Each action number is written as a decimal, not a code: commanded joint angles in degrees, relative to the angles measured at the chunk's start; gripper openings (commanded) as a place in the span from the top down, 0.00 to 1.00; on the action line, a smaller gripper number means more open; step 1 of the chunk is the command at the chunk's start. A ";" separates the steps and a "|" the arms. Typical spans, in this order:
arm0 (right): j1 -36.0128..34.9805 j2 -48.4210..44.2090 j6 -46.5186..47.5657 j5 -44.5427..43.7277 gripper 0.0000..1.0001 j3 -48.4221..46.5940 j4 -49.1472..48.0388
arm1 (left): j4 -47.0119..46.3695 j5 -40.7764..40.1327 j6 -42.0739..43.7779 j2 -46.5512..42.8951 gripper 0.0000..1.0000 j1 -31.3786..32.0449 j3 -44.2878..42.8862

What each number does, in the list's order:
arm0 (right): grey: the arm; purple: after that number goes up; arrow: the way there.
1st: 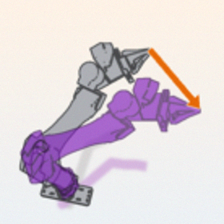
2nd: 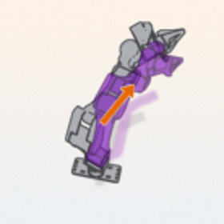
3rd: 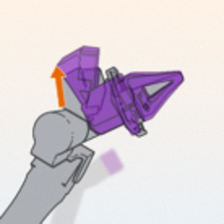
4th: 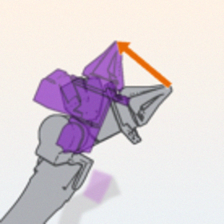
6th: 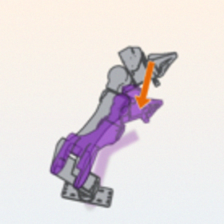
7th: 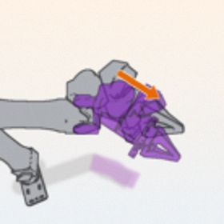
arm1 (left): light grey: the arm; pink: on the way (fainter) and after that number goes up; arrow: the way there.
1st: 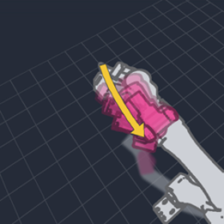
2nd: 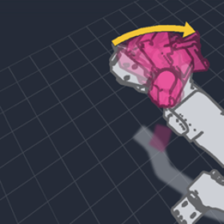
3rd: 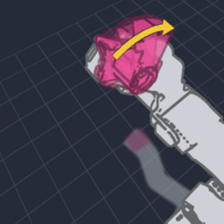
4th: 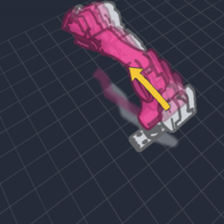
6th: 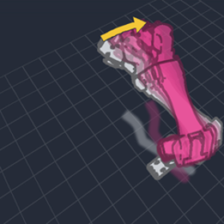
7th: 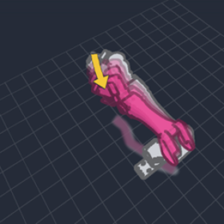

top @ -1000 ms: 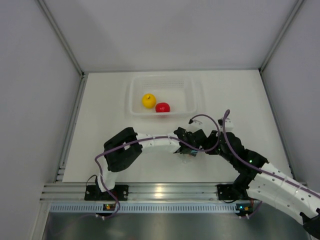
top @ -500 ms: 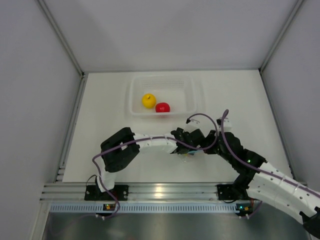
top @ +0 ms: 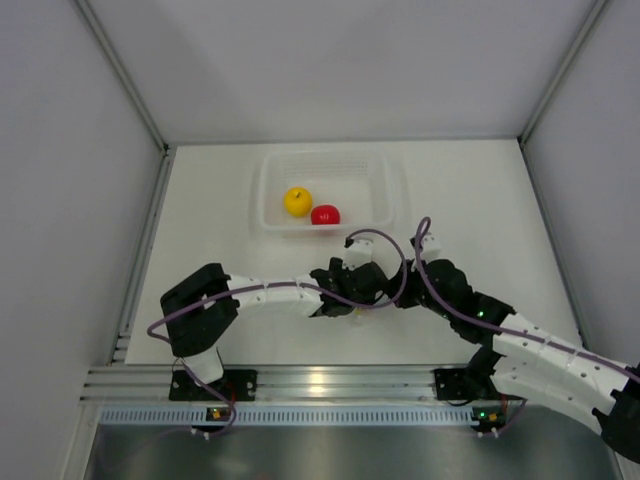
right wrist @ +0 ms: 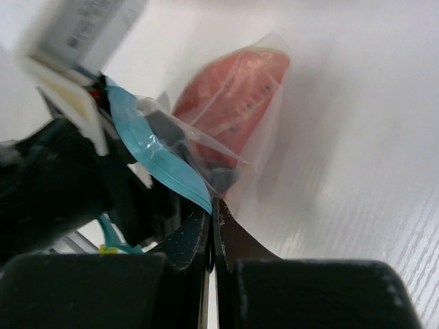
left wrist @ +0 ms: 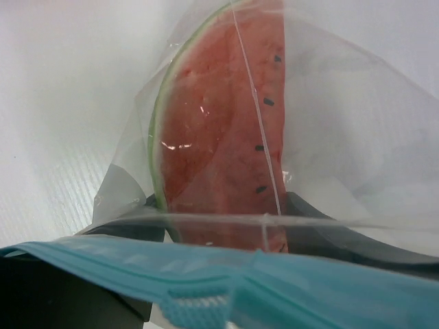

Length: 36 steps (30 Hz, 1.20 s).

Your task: Open the zip-top bag and remove the fake food

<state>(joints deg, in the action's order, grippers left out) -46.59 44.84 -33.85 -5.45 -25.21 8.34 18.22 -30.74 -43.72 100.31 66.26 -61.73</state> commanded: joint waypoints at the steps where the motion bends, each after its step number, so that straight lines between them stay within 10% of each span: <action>1: -0.70 0.34 1.50 -2.53 1.00 1.57 -0.78 | -9.07 -1.78 -1.37 -6.88 1.00 0.19 1.17; 15: 0.00 -1.78 0.18 -20.12 1.00 -6.42 8.97 | -9.43 8.68 4.96 -3.37 1.00 1.59 0.74; 36: 4.14 1.03 3.44 -21.45 1.00 -16.36 14.34 | -8.46 16.50 6.90 1.20 1.00 3.44 1.27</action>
<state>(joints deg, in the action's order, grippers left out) -44.84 46.15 -33.01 -19.46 -37.21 24.53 5.72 -17.58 -39.27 100.68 67.88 -60.60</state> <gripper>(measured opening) 0.006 0.699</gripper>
